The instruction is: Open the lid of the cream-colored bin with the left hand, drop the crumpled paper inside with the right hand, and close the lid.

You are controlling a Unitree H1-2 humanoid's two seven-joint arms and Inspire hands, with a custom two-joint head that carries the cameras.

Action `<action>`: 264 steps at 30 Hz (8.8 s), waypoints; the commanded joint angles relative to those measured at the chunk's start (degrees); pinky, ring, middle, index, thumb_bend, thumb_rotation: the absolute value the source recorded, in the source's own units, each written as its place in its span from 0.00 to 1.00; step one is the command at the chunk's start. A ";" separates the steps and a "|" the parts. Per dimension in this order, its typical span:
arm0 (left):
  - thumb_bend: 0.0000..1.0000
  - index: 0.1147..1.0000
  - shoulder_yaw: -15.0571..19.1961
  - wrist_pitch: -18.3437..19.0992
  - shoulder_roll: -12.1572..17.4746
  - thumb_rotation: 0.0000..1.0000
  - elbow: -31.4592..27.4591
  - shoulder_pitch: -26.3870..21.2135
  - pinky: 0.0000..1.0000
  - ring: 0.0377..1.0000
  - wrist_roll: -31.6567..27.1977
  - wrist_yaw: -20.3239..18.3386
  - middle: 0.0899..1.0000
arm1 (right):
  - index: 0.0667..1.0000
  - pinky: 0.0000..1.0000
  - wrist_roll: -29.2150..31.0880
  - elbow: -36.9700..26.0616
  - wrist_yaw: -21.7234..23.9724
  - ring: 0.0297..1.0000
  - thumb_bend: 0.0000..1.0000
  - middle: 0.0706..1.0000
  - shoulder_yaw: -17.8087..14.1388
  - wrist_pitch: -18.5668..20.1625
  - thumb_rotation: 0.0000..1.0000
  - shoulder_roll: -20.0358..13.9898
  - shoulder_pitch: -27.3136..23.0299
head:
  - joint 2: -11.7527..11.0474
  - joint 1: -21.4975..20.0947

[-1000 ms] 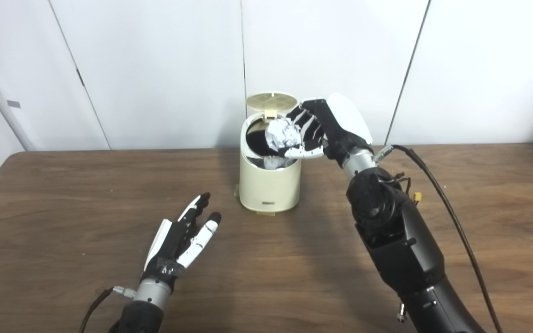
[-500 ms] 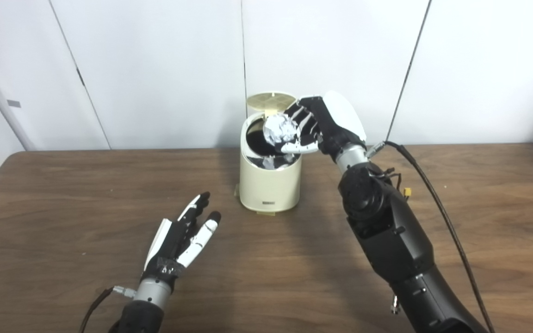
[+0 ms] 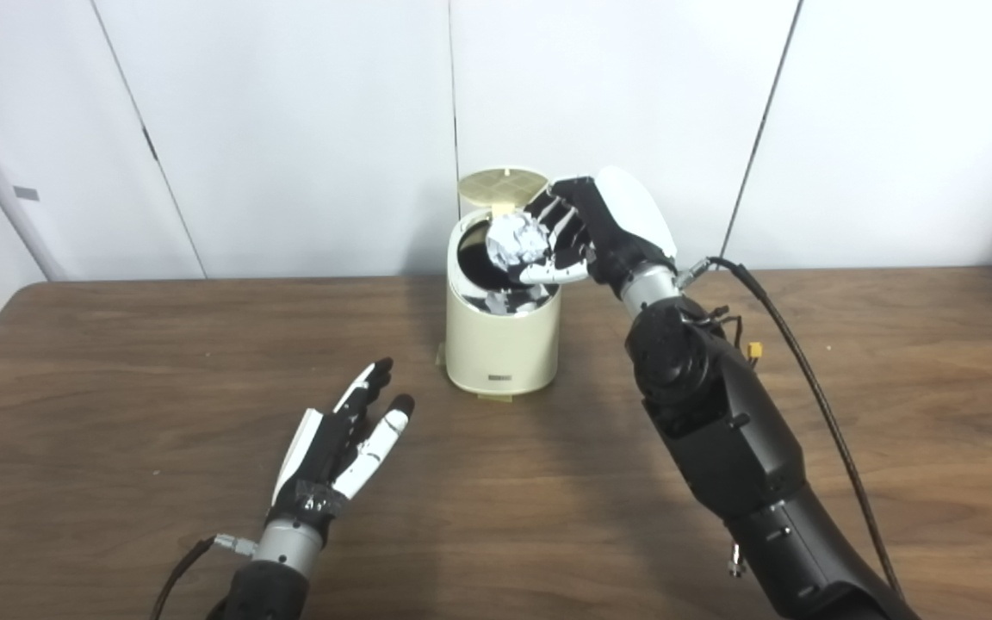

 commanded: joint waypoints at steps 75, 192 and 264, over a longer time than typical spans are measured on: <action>0.56 0.98 1.21 -2.52 -1.07 0.77 0.71 -0.47 0.97 0.96 -0.25 1.20 0.94 | 0.47 0.35 1.74 -13.08 -1.68 0.36 0.52 0.46 -3.14 -7.33 0.00 -6.01 3.85 | 0.78 -0.16; 0.62 0.82 -12.85 -6.87 9.60 0.71 12.69 -42.63 0.83 0.90 25.25 -3.37 0.87 | 0.93 0.91 47.68 -4.50 -1.94 0.89 0.63 0.91 -20.87 -30.13 0.85 6.04 35.89 | -5.10 1.39; 0.70 0.65 -16.92 -17.03 13.61 0.80 13.00 -33.56 0.89 0.94 38.61 -12.21 0.87 | 0.93 0.92 48.79 -6.84 -5.38 0.93 0.61 0.85 -22.45 -25.29 0.82 6.21 35.14 | -1.40 -0.91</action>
